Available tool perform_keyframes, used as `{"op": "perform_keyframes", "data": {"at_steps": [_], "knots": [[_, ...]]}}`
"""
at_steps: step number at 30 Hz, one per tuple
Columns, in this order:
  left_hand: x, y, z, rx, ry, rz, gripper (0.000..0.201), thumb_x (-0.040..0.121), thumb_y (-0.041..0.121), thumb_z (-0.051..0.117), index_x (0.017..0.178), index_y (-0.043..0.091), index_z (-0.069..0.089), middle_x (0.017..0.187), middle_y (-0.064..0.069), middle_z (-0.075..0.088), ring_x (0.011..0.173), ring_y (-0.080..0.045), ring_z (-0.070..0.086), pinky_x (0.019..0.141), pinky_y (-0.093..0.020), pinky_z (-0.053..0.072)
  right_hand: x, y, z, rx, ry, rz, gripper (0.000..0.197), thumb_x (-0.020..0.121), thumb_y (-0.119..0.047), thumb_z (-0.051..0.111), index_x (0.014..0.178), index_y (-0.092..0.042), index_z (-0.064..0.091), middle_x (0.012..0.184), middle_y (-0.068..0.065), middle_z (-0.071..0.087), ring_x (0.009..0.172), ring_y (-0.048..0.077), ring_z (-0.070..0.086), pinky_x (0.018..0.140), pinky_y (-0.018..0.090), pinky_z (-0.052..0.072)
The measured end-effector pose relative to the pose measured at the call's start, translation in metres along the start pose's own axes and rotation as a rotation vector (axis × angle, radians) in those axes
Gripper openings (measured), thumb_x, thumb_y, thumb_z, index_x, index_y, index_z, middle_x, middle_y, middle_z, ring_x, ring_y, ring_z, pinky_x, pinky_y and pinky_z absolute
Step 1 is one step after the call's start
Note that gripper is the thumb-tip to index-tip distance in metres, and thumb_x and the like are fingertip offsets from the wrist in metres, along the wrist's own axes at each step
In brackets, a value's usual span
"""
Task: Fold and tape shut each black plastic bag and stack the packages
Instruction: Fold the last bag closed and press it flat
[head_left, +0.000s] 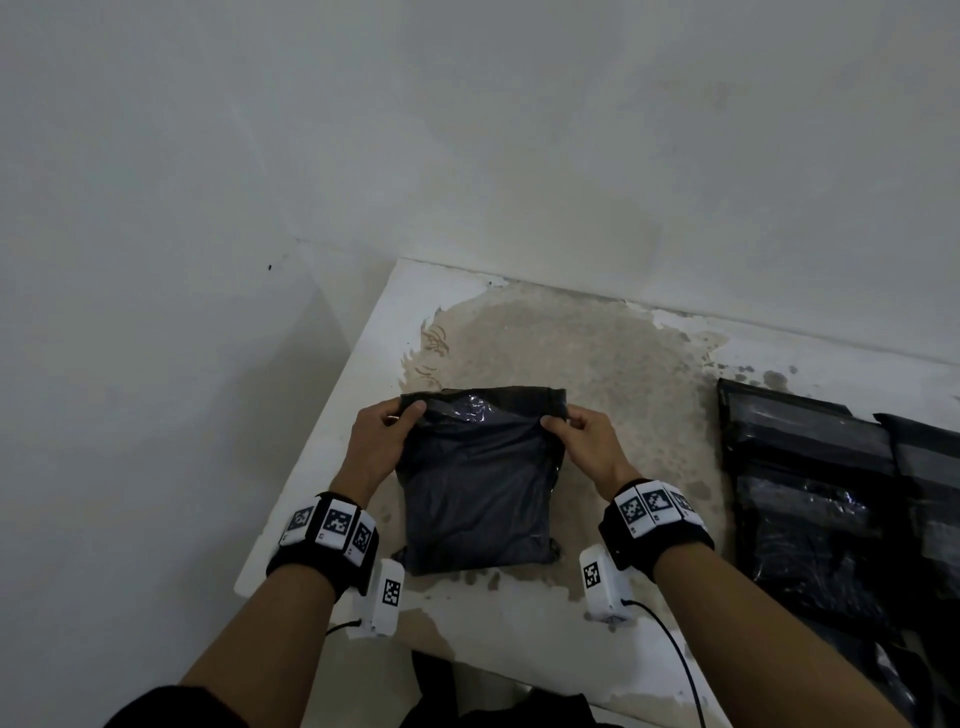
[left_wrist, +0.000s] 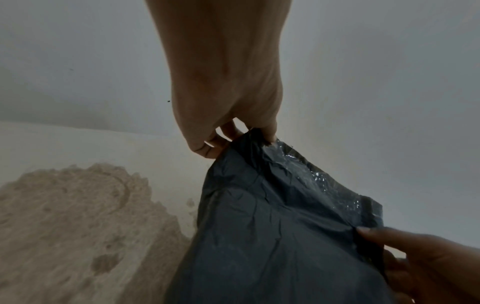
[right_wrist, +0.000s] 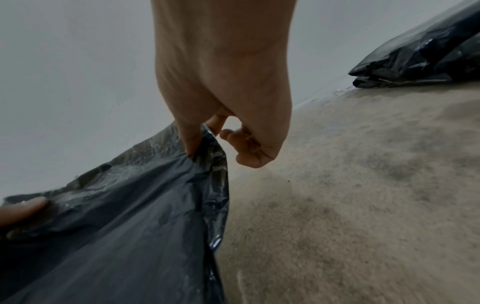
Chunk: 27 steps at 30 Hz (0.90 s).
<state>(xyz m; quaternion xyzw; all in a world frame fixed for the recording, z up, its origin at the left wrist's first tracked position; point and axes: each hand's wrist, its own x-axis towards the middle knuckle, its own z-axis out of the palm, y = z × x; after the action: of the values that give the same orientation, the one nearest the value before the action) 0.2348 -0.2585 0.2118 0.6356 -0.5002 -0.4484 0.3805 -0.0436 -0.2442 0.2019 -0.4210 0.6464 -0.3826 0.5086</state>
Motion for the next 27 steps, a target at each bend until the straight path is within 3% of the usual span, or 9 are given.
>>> {"op": "perform_keyframes", "data": {"at_steps": [3,6,10,12,15,17,20,24,27], "knots": [[0.004,-0.002,-0.004,0.138,0.019,0.023,0.024,0.096,0.031,0.066,0.109,0.014,0.076,0.099,-0.011,0.066,0.092,-0.025,0.063,0.085,-0.036,0.053,0.0,-0.005,0.0,0.015,0.004,-0.017,0.012,0.097,-0.013,0.066,0.102,-0.008,0.076,0.083,0.021,0.07,0.071,0.016,0.062,0.059,0.02,0.052],[0.004,-0.002,-0.008,0.212,0.01,0.033,0.026,0.096,0.034,0.066,0.101,0.011,0.077,0.095,-0.015,0.062,0.091,-0.028,0.06,0.086,-0.038,0.05,-0.002,-0.009,-0.001,-0.023,0.026,-0.01,0.012,0.098,-0.012,0.064,0.1,-0.009,0.076,0.068,-0.002,0.068,0.053,-0.001,0.057,0.049,0.013,0.044],[0.0,-0.002,-0.01,0.176,-0.002,0.005,0.027,0.096,0.036,0.067,0.093,0.011,0.076,0.092,-0.019,0.071,0.078,-0.027,0.067,0.076,-0.043,0.056,-0.004,-0.01,0.002,0.038,0.002,0.08,0.014,0.101,-0.014,0.06,0.096,-0.01,0.072,0.067,0.005,0.063,0.051,0.014,0.051,0.041,0.022,0.039],[-0.005,0.003,-0.009,0.032,-0.009,-0.055,0.016,0.096,0.029,0.068,0.098,0.014,0.074,0.097,-0.019,0.072,0.07,-0.025,0.072,0.065,-0.035,0.061,-0.005,-0.01,0.005,0.083,-0.006,0.107,0.014,0.102,-0.013,0.058,0.101,-0.007,0.071,0.08,0.01,0.07,0.057,0.016,0.056,0.045,0.024,0.044],[-0.008,-0.002,-0.007,-0.095,0.008,-0.07,0.017,0.093,0.026,0.072,0.099,0.01,0.075,0.105,-0.02,0.069,0.081,-0.027,0.074,0.077,-0.04,0.063,-0.009,-0.009,0.007,0.127,-0.006,0.127,0.015,0.102,-0.01,0.056,0.1,-0.007,0.071,0.094,0.012,0.072,0.069,0.018,0.063,0.055,0.031,0.052],[-0.012,-0.007,-0.009,-0.073,0.012,-0.058,0.026,0.087,0.038,0.076,0.095,0.014,0.079,0.102,-0.015,0.07,0.088,-0.026,0.073,0.088,-0.049,0.06,-0.011,-0.007,0.008,0.154,-0.017,0.153,0.019,0.103,-0.01,0.053,0.098,-0.012,0.071,0.099,0.011,0.072,0.078,0.021,0.065,0.064,0.037,0.055],[-0.017,-0.021,-0.01,-0.07,0.018,-0.059,0.042,0.074,0.06,0.071,0.094,0.024,0.08,0.099,-0.008,0.073,0.095,-0.024,0.071,0.093,-0.05,0.057,-0.014,-0.005,0.009,0.255,-0.032,0.216,0.024,0.102,-0.018,0.048,0.105,-0.012,0.071,0.106,0.011,0.072,0.09,0.025,0.067,0.074,0.04,0.054],[-0.025,-0.024,-0.012,-0.136,0.073,-0.066,0.044,0.075,0.064,0.069,0.089,0.023,0.08,0.094,-0.004,0.076,0.095,-0.023,0.071,0.094,-0.05,0.055,-0.017,-0.004,0.016,0.318,-0.032,0.244,0.036,0.104,-0.032,0.046,0.109,-0.009,0.073,0.101,0.006,0.071,0.091,0.023,0.067,0.076,0.038,0.054],[-0.023,-0.03,-0.016,-0.135,0.136,-0.074,0.043,0.081,0.065,0.066,0.082,0.024,0.079,0.086,-0.003,0.076,0.091,-0.026,0.071,0.093,-0.054,0.055,-0.016,-0.004,0.026,0.305,-0.043,0.168,0.026,0.103,-0.025,0.056,0.11,-0.004,0.071,0.097,0.008,0.069,0.088,0.022,0.066,0.072,0.036,0.054]]}}
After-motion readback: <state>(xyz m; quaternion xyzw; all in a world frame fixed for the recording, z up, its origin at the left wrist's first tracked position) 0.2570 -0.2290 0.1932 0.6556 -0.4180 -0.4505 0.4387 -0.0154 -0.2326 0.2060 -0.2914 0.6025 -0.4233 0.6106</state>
